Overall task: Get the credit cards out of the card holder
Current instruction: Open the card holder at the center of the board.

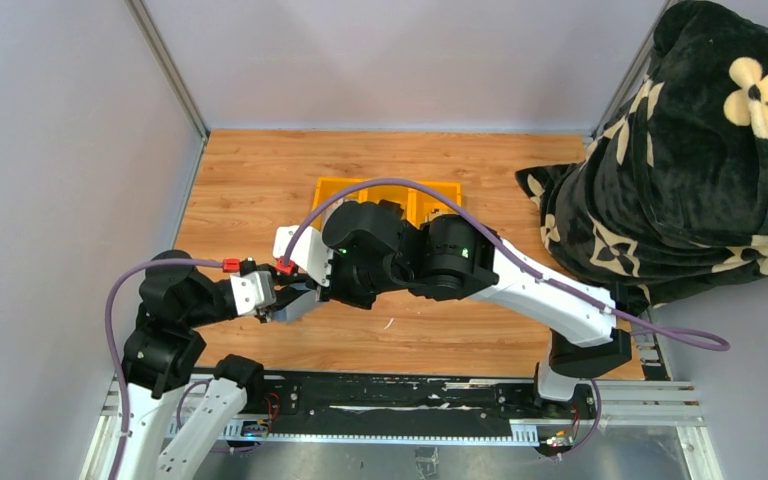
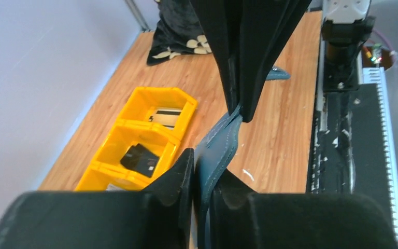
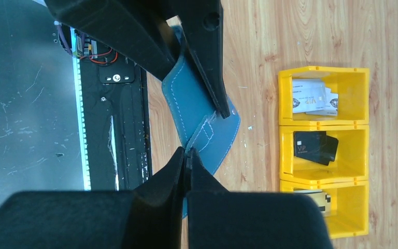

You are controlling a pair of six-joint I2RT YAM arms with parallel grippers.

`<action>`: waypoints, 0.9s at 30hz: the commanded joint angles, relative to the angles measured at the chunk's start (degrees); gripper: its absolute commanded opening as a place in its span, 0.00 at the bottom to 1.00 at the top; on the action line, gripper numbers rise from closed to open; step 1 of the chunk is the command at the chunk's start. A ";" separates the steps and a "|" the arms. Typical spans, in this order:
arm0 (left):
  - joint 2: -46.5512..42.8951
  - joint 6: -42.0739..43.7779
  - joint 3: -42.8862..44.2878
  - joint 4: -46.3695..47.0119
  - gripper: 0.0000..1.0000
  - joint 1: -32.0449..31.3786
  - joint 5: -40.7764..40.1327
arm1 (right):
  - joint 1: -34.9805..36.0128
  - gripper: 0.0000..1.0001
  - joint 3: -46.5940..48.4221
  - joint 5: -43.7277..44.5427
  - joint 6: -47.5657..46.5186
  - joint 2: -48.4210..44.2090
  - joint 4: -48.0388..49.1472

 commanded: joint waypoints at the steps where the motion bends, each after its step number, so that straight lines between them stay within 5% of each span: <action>1: 1.11 2.94 1.96 -2.30 0.03 -0.21 2.32 | 0.96 0.04 0.53 -1.89 -0.23 -2.11 1.22; 5: 1.45 0.85 2.73 -2.34 0.00 -0.18 1.80 | 0.72 0.45 -4.21 3.75 -0.05 -5.64 6.37; 9: 3.79 -7.53 4.78 -1.37 0.00 -0.21 2.66 | -2.85 0.58 -18.78 4.14 2.04 -15.77 21.32; 12: 4.86 -27.79 4.25 11.93 0.00 -0.14 -0.77 | -8.24 0.68 -36.36 -3.81 6.31 -29.30 38.68; 15: 5.43 -41.95 4.51 21.95 0.00 -0.16 -3.42 | -13.32 0.74 -52.63 -10.79 10.82 -39.60 53.82; 20: 8.45 -50.14 8.53 25.11 0.00 -0.16 -6.54 | -17.07 0.77 -68.90 -12.88 20.55 -46.30 70.40; 27: 9.13 -56.74 11.69 26.26 0.00 -0.13 -9.33 | -18.14 0.77 -77.91 -16.65 30.72 -43.43 88.35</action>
